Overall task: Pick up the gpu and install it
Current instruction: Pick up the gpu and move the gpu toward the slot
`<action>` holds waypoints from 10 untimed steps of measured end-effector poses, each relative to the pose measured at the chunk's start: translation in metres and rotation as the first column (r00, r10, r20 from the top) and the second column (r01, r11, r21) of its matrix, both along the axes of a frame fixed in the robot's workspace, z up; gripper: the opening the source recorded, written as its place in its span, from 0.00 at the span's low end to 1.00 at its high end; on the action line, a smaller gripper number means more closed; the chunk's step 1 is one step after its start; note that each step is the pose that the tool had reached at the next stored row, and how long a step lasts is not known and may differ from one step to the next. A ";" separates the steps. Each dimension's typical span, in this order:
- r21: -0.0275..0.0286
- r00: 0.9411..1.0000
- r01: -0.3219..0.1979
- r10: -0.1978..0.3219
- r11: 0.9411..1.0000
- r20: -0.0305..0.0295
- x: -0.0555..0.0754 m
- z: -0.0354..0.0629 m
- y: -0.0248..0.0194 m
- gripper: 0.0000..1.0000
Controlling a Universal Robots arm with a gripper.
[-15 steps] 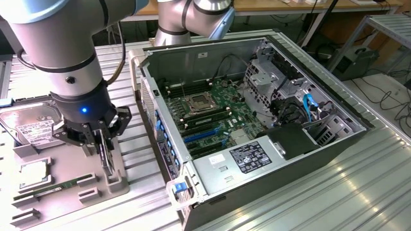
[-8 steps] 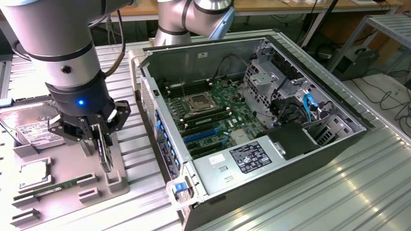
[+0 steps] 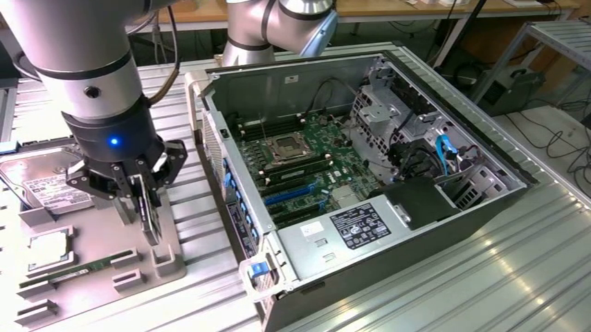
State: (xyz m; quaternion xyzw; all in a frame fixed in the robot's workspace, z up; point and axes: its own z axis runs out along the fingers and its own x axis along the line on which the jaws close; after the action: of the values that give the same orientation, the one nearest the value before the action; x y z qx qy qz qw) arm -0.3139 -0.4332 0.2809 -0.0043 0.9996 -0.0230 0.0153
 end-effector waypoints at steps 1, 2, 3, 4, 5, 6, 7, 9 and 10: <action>0.000 1.000 0.000 0.000 1.000 0.000 0.000 0.0012 0.0000 0.28; -0.001 1.000 0.000 0.000 1.000 0.000 0.000 0.0029 0.0000 0.28; -0.001 1.000 0.000 0.000 1.000 0.000 0.000 0.0045 0.0000 0.28; -0.001 1.000 0.000 0.000 1.000 0.000 0.000 0.0060 0.0000 0.28; -0.001 1.000 0.000 0.000 1.000 0.000 0.000 0.0076 0.0000 0.28; -0.002 1.000 0.000 0.000 1.000 0.000 0.000 0.0087 0.0000 0.28; -0.002 1.000 0.000 0.000 1.000 0.000 0.000 0.0098 0.0000 0.28; -0.003 1.000 0.000 0.000 1.000 0.000 0.000 0.0126 0.0000 0.28; -0.003 1.000 0.000 0.000 1.000 0.000 0.000 0.0142 0.0000 0.28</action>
State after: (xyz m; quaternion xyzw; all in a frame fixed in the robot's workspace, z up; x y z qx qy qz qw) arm -0.3138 -0.4332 0.2951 -0.0043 0.9996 -0.0247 0.0152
